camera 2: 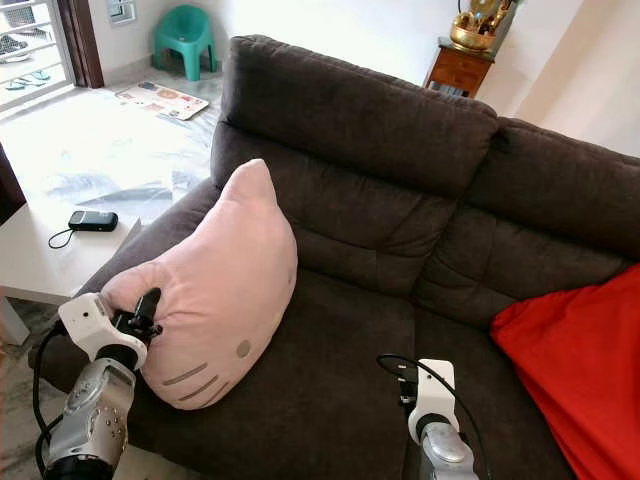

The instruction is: Move the pillow to the sofa from floor

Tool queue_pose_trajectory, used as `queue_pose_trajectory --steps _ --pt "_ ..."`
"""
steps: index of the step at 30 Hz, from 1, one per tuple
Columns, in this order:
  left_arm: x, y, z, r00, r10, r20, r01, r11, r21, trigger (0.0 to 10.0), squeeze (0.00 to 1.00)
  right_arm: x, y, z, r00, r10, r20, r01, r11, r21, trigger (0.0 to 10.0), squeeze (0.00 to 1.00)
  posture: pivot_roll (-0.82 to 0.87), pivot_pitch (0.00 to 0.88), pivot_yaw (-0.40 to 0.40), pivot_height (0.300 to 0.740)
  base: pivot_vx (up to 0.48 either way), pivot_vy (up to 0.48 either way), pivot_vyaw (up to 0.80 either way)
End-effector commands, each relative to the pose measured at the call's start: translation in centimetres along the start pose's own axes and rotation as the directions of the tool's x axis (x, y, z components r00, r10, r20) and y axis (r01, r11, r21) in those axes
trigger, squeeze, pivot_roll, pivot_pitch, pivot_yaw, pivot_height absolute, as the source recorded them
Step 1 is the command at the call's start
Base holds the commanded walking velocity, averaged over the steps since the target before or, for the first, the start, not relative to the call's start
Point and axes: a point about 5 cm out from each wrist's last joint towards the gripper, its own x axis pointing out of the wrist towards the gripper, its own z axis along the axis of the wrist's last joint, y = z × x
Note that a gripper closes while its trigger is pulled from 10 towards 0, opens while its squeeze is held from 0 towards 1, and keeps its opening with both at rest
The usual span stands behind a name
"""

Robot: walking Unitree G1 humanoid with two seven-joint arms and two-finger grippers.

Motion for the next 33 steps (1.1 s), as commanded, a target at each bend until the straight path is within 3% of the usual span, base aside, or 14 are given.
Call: queue_pose_trajectory --steps 1,12,19,20,21,22,26,33 --pt "0.2 -0.4 0.9 0.999 0.015 0.044 -0.014 0.999 -0.032 10.0 1.00 0.0 -0.7 0.2 1.000 -0.024 0.011 0.024 1.000 0.010 10.0 0.00 0.15 0.000 -0.222 0.740 0.000 0.000 0.00" --pt "0.2 -1.7 2.5 0.993 -0.046 0.105 0.037 0.996 0.084 10.0 1.00 0.1 -0.8 0.4 0.999 -0.029 0.021 0.029 0.999 0.015 10.0 0.00 0.15 0.000 -0.219 0.740 0.000 0.000 0.00" --pt "0.1 -2.6 3.0 0.990 -0.065 0.128 0.053 0.994 0.094 10.0 1.00 0.1 -0.9 0.6 0.999 -0.035 0.027 0.035 0.999 0.020 10.0 0.00 0.15 0.000 -0.213 0.740 0.000 0.000 0.00" --pt "0.1 -2.8 3.3 0.987 -0.074 0.142 0.059 0.992 0.107 10.0 0.12 0.1 -0.9 0.6 0.999 -0.037 0.029 0.036 0.999 0.022 10.0 0.00 0.15 0.000 -0.213 0.740 0.000 0.000 0.00" --pt "0.1 -2.9 3.5 0.985 -0.081 0.152 0.063 0.991 0.117 10.0 0.12 0.1 -0.9 0.6 0.999 -0.037 0.030 0.037 0.999 0.023 10.0 0.00 0.15 0.000 -0.213 0.740 0.000 0.000 0.00" --pt "0.1 -3.0 3.7 0.983 -0.088 0.160 0.068 0.989 0.129 10.0 0.00 0.1 -0.9 0.6 0.999 -0.038 0.031 0.037 0.999 0.024 10.0 0.00 0.15 0.000 -0.211 0.740 0.000 0.000 0.00" --pt "-0.1 -3.4 5.0 0.973 -0.118 0.199 0.076 0.976 0.206 10.0 0.00 0.0 -1.1 0.4 0.999 -0.041 0.021 0.040 0.999 0.029 10.0 0.00 0.16 0.000 -0.209 0.740 0.000 0.000 0.00" --pt "-0.4 -4.0 5.5 0.966 -0.147 0.213 0.092 0.964 0.248 10.0 0.00 0.0 -1.3 0.2 0.999 -0.042 0.009 0.042 0.999 0.033 10.0 0.00 0.16 0.000 -0.208 0.740 0.000 0.000 0.00"
